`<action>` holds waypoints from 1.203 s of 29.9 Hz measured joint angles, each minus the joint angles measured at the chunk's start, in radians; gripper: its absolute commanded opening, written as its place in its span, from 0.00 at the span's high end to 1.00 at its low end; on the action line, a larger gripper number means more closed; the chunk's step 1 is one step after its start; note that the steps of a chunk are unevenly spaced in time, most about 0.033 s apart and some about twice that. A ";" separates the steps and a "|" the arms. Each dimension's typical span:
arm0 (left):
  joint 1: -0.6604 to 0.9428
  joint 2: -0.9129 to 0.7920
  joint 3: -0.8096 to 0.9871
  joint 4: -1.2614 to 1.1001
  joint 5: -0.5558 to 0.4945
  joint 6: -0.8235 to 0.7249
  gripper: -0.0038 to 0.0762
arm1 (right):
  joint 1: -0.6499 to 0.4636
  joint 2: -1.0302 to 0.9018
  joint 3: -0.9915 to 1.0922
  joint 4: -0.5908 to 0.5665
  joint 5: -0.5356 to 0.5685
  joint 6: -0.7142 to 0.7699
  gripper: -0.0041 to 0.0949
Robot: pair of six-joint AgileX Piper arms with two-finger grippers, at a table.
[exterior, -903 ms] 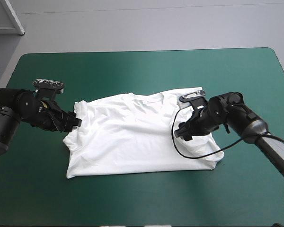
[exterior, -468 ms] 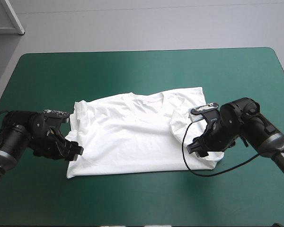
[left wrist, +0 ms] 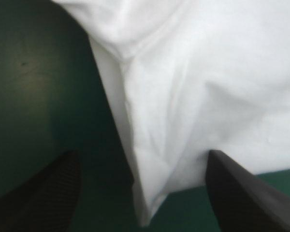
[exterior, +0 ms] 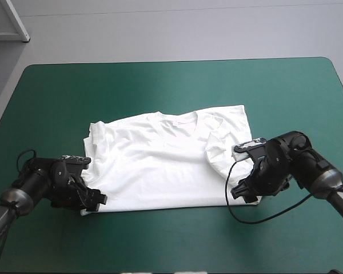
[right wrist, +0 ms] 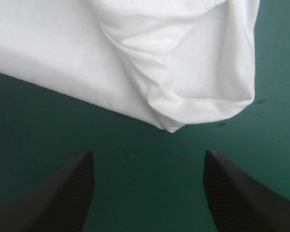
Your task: Fold the cloth
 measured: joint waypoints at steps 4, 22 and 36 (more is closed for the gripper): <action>0.000 0.065 0.001 -0.020 -0.018 0.000 0.51 | 0.000 0.000 0.006 -0.020 -0.043 0.012 0.35; 0.000 0.094 -0.010 -0.087 -0.001 0.044 0.96 | 0.000 0.176 0.091 -0.074 -0.228 0.074 0.42; 0.000 0.093 -0.020 -0.089 0.002 0.044 0.96 | -0.006 0.135 0.138 -0.042 -0.279 0.070 0.97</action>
